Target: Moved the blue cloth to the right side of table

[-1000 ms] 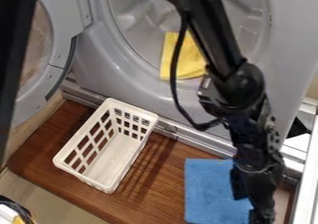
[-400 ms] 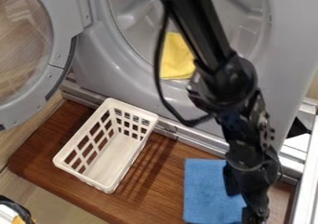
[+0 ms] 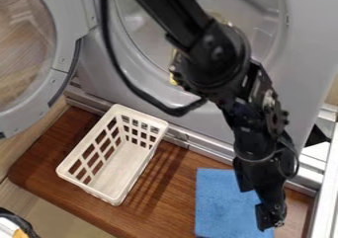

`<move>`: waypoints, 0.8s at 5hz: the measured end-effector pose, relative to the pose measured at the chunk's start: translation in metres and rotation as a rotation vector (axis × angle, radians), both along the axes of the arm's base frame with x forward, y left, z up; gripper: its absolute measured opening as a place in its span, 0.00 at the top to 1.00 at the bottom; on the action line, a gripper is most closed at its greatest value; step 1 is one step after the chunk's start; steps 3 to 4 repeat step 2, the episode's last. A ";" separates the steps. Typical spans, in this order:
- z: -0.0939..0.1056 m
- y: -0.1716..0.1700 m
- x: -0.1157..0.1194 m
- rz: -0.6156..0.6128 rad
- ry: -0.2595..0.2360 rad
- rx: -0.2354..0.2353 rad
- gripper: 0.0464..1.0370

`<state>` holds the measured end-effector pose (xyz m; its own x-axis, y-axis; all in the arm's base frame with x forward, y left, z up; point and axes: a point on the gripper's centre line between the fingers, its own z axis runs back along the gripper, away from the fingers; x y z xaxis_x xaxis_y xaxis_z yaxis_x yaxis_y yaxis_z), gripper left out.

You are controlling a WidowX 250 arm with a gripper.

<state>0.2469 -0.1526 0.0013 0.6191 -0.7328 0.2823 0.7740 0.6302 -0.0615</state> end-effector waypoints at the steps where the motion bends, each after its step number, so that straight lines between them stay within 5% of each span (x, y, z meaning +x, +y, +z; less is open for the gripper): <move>1: 0.022 0.011 -0.005 0.031 -0.036 -0.022 0.04; 4: 0.029 0.018 -0.005 0.005 -0.055 -0.051 0.04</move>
